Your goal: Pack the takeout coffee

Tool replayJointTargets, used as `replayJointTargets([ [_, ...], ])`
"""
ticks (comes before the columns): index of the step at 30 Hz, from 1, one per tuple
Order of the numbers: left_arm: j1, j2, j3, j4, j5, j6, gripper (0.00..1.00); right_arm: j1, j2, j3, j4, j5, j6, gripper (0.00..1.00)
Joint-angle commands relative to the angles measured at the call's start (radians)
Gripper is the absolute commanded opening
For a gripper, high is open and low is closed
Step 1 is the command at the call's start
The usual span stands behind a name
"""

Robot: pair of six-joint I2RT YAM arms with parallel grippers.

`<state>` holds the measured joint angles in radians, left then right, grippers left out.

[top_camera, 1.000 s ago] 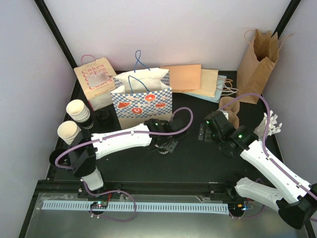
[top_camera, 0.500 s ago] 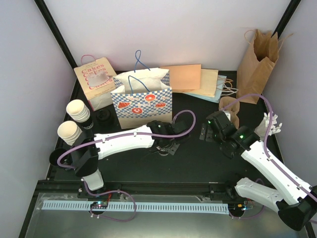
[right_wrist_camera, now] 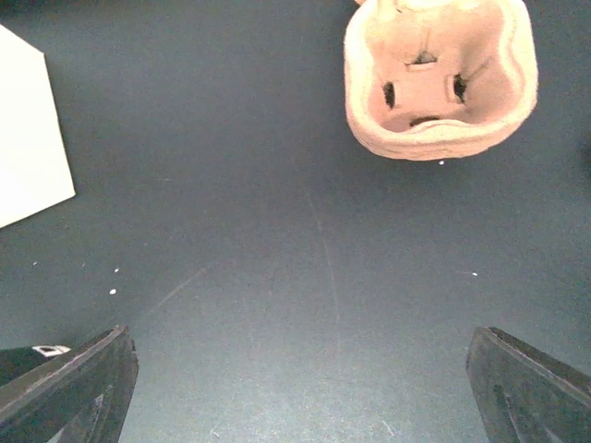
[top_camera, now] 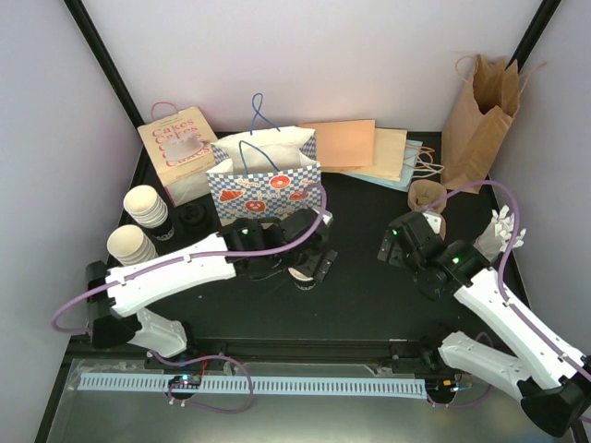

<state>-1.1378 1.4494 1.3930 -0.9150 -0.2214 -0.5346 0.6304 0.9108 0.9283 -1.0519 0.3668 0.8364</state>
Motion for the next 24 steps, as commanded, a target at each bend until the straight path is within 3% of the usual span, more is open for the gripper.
replayJointTargets([
  [1,0.022,-0.092,-0.016,0.029,-0.056,0.021,0.99,-0.013,-0.004,-0.02,-0.019,0.054,0.075,1.0],
  [11,0.084,-0.371,-0.229,0.182,-0.113,0.026,0.99,-0.034,-0.027,-0.099,-0.043,0.13,0.254,1.0],
  [18,0.106,-0.45,-0.289,0.208,-0.107,0.043,0.99,-0.038,-0.065,-0.199,0.003,0.154,0.347,0.96],
  [21,0.112,-0.459,-0.298,0.204,-0.108,0.049,0.99,-0.038,-0.048,-0.21,-0.008,0.165,0.381,0.89],
  [24,0.116,-0.463,-0.306,0.204,-0.105,0.06,0.99,-0.039,-0.02,-0.213,-0.042,0.187,0.446,0.7],
])
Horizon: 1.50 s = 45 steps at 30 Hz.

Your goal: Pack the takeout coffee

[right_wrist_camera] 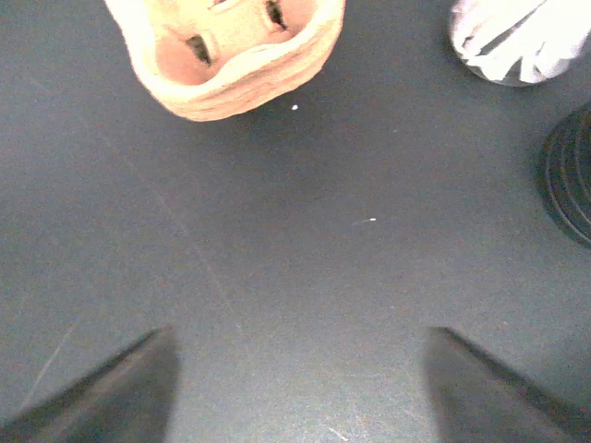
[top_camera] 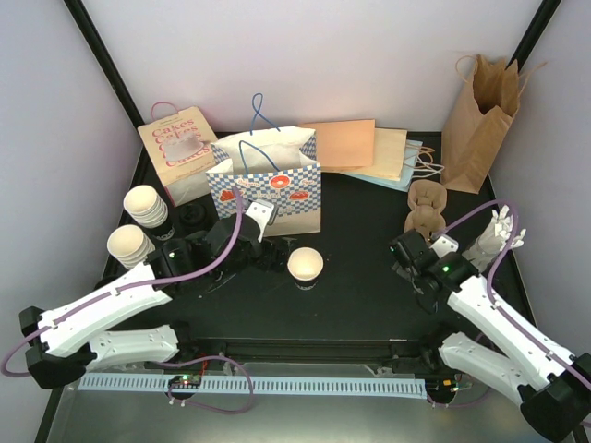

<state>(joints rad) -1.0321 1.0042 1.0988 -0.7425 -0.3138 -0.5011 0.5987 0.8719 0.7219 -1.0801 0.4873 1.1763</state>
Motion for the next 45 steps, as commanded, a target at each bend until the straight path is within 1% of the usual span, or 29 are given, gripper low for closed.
replayJointTargets([
  [1,0.011,-0.019,-0.015,0.032,-0.012,0.029,0.99,-0.006,0.03,-0.007,-0.028,0.075,0.13,0.53],
  [4,0.014,-0.021,-0.028,0.036,-0.004,0.036,0.99,-0.007,0.067,-0.002,-0.088,0.113,0.208,0.05],
  [5,0.015,-0.023,-0.031,0.038,-0.001,0.039,0.99,-0.007,0.087,0.001,-0.112,0.128,0.257,0.02],
  [8,0.02,-0.026,-0.044,0.051,0.029,0.043,0.99,-0.018,0.122,0.006,-0.15,0.17,0.317,0.01],
  [10,0.022,-0.03,-0.052,0.061,0.053,0.05,0.99,-0.037,0.142,0.013,-0.21,0.202,0.379,0.01],
  [14,0.024,-0.029,-0.061,0.069,0.099,0.062,0.99,-0.074,0.152,0.031,-0.363,0.281,0.581,0.01],
  [16,0.026,-0.028,-0.069,0.076,0.123,0.069,0.99,-0.087,0.148,0.045,-0.417,0.322,0.651,0.01],
  [18,0.026,-0.026,-0.074,0.079,0.145,0.077,0.99,-0.122,0.143,0.059,-0.436,0.365,0.662,0.01],
  [20,0.026,-0.023,-0.075,0.074,0.159,0.084,0.99,-0.177,0.123,0.056,-0.436,0.371,0.66,0.01],
  [23,0.026,-0.029,-0.078,0.061,0.173,0.088,0.99,-0.215,0.083,0.051,-0.434,0.397,0.66,0.01],
  [26,0.027,-0.041,-0.089,0.061,0.177,0.092,0.99,-0.296,0.079,0.065,-0.427,0.42,0.606,0.01],
  [30,0.03,-0.048,-0.097,0.06,0.191,0.097,0.99,-0.445,0.068,0.086,-0.364,0.418,0.467,0.01],
  [32,0.03,-0.048,-0.099,0.057,0.195,0.103,0.99,-0.505,0.041,0.084,-0.293,0.398,0.356,0.01],
  [35,0.033,-0.046,-0.098,0.05,0.197,0.109,0.99,-0.617,-0.005,0.064,-0.164,0.301,0.175,0.01],
  [37,0.035,-0.044,-0.099,0.049,0.2,0.113,0.99,-0.693,-0.024,0.044,-0.091,0.233,0.085,0.01],
  [39,0.036,-0.043,-0.099,0.049,0.201,0.114,0.99,-0.734,-0.034,0.021,-0.059,0.19,0.044,0.01],
  [43,0.038,-0.04,-0.098,0.051,0.202,0.109,0.99,-0.769,-0.036,-0.01,0.014,0.107,-0.035,0.01],
  [45,0.038,-0.041,-0.1,0.053,0.204,0.104,0.99,-0.814,-0.026,-0.012,0.036,0.071,-0.066,0.01],
])
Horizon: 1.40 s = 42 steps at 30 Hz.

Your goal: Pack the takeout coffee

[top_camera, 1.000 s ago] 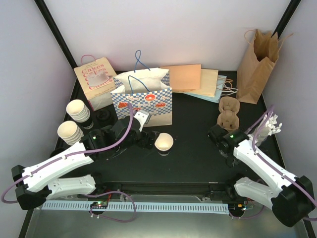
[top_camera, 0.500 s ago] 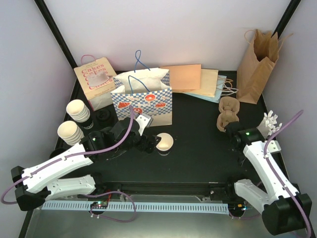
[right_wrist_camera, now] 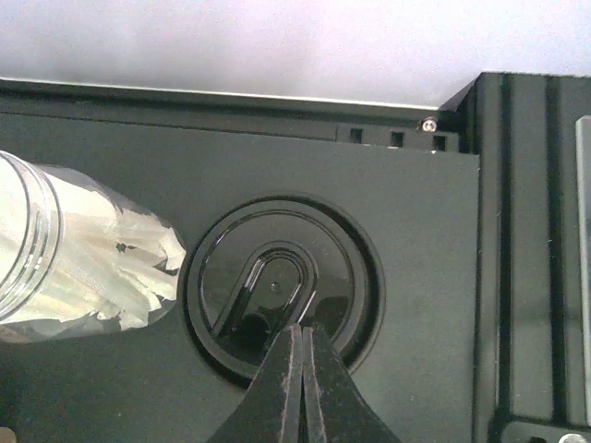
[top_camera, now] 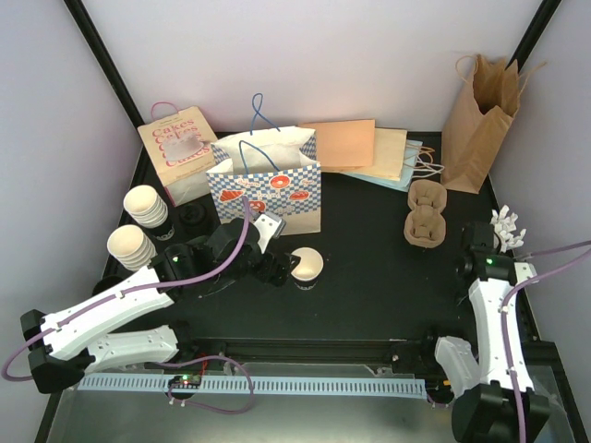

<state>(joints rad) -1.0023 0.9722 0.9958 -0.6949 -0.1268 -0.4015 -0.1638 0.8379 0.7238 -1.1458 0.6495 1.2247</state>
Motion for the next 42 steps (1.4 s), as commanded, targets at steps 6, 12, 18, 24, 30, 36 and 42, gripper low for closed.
replayJointTargets([
  [6,0.009,-0.017,0.0,-0.001,0.02,-0.006,0.99,-0.153,0.004,-0.036,0.158,-0.169,-0.189,0.01],
  [12,0.01,-0.024,-0.003,-0.009,0.013,-0.005,0.99,-0.247,0.005,-0.052,0.2,-0.215,-0.244,0.01],
  [18,0.011,-0.019,0.001,-0.009,0.01,-0.004,0.99,-0.285,0.022,-0.071,0.234,-0.273,-0.27,0.01],
  [24,0.011,-0.01,0.007,-0.006,0.012,-0.003,0.99,-0.285,0.051,-0.086,0.245,-0.333,-0.271,0.01],
  [30,0.011,-0.013,0.009,-0.013,0.009,-0.005,0.99,-0.286,0.074,-0.095,0.229,-0.378,-0.259,0.01],
  [36,0.012,-0.02,0.003,-0.015,0.004,-0.005,0.99,-0.285,0.043,-0.129,0.238,-0.479,-0.249,0.01],
  [42,0.012,-0.02,0.001,-0.017,0.004,-0.008,0.99,-0.284,0.032,-0.152,0.238,-0.584,-0.238,0.01],
])
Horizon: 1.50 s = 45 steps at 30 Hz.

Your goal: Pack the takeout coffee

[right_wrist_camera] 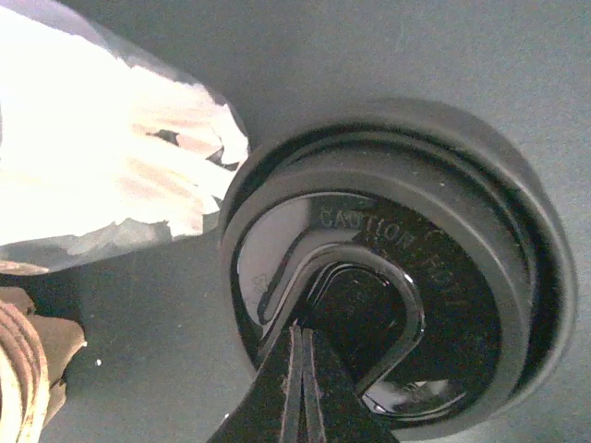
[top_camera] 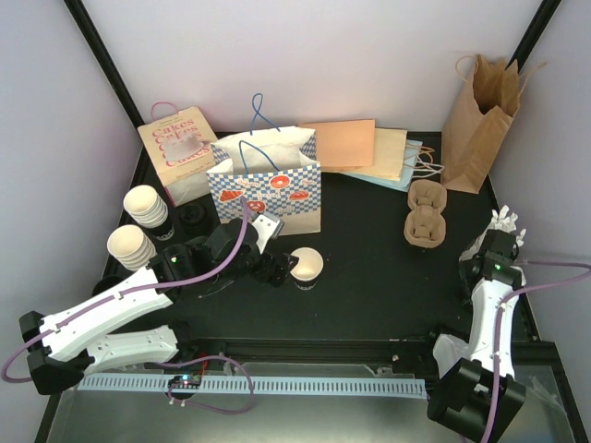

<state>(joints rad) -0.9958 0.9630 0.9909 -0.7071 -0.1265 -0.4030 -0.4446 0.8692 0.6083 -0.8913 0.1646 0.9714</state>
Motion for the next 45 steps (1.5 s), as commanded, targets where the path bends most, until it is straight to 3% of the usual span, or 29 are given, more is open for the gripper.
replayJointTargets([
  [1,0.005,-0.01,0.006,-0.003,0.004,-0.007,0.99,-0.003,-0.003,-0.039,-0.017,-0.108,0.019,0.01],
  [28,0.006,-0.059,0.004,-0.037,-0.006,-0.04,0.99,-0.003,-0.093,0.116,-0.124,0.116,-0.002,0.01],
  [45,0.006,-0.066,0.025,-0.049,-0.015,-0.035,0.99,-0.005,-0.087,0.159,-0.097,0.194,-0.041,0.01],
])
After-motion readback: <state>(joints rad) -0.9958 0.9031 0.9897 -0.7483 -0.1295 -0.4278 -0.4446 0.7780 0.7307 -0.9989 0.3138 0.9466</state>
